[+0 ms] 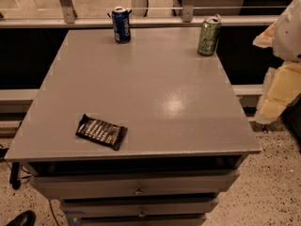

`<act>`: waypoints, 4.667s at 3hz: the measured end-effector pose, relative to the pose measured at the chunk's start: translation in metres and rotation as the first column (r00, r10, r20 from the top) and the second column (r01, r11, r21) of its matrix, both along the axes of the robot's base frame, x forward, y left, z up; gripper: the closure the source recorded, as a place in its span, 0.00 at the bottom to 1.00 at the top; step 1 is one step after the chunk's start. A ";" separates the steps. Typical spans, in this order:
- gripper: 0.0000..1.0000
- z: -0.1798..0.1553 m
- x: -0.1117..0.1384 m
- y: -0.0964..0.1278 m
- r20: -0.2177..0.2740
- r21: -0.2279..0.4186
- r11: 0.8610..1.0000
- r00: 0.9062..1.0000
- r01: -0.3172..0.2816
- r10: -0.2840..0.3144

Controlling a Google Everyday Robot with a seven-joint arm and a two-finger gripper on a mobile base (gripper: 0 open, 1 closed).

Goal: Move green can near rxbar chocolate

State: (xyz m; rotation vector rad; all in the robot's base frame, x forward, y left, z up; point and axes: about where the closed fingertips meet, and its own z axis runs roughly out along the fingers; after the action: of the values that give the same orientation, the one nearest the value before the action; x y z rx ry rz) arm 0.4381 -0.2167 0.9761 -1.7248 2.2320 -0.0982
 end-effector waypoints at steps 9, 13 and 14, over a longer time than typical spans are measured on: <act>0.00 -0.064 0.266 -0.076 0.230 0.516 0.824 0.889 0.234 -0.396; 0.00 -0.078 0.362 -0.033 0.133 0.812 0.562 0.886 0.160 -0.444; 0.18 -0.076 0.360 -0.012 0.113 0.841 0.526 0.909 0.128 -0.401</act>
Offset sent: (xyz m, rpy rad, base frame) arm 0.2396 -0.0786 -0.0465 0.3993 -0.3367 -0.2070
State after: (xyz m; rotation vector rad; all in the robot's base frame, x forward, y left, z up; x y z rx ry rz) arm 0.7986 -0.2290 0.9002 -0.7678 1.8110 0.5201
